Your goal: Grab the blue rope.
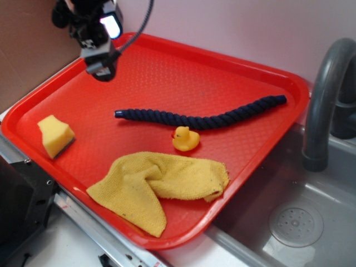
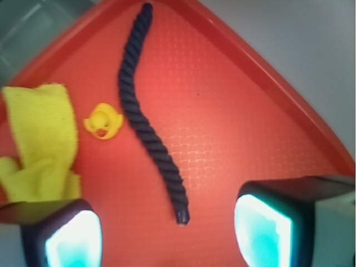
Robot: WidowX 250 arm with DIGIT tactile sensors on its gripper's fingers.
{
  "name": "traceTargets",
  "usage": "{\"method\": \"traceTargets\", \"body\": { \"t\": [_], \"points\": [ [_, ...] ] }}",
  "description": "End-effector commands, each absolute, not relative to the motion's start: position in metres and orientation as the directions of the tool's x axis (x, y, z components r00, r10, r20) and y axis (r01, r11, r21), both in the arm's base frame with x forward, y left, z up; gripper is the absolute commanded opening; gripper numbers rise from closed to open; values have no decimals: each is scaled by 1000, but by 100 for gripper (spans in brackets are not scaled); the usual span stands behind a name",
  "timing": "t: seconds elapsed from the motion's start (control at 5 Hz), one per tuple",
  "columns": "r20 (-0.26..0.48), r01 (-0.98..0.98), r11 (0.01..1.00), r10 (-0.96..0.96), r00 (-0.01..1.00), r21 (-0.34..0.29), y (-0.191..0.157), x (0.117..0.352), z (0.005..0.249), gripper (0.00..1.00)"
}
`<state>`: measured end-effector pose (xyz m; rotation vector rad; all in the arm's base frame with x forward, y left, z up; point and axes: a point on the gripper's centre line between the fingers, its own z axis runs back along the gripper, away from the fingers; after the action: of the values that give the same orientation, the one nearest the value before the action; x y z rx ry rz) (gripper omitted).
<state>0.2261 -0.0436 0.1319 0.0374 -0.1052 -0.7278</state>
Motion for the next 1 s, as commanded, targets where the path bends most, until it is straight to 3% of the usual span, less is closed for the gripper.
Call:
{"method": "traceTargets", "body": {
  "t": [0.0,0.4,0.8],
  "points": [
    [47,708,699,-714,698,101,-55,248,94,100],
    [-36,781,620,-781,623,69,-54,248,55,100],
    [-111,825,563,-818,564,40,-52,243,30,100]
  ]
}}
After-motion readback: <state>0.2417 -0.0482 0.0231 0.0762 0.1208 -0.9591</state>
